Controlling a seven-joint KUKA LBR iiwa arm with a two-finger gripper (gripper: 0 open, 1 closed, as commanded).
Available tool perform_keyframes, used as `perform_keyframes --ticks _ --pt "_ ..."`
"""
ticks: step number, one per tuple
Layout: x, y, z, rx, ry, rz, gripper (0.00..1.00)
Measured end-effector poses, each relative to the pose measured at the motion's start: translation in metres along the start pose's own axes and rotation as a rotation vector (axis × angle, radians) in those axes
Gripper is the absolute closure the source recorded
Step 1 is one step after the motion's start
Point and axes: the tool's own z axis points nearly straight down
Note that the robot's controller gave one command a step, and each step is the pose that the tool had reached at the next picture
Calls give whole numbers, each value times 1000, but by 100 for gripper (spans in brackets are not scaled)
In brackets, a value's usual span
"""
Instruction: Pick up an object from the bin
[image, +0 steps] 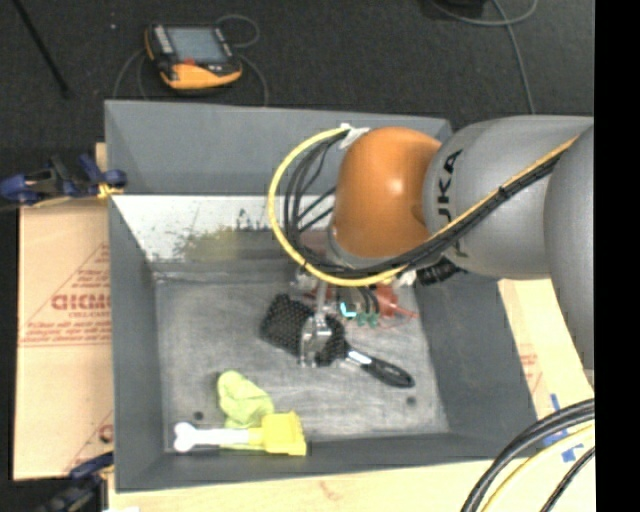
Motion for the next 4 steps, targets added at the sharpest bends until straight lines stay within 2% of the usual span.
perform_keyframes --ticks 1,2,3,4 --pt "-2 0 -3 0 -6 2 0" --pt "-28 -17 81 -7 -23 -28 100" --pt "-28 -17 81 -7 -23 -27 100" --pt "-36 -21 -105 1 -4 41 100"
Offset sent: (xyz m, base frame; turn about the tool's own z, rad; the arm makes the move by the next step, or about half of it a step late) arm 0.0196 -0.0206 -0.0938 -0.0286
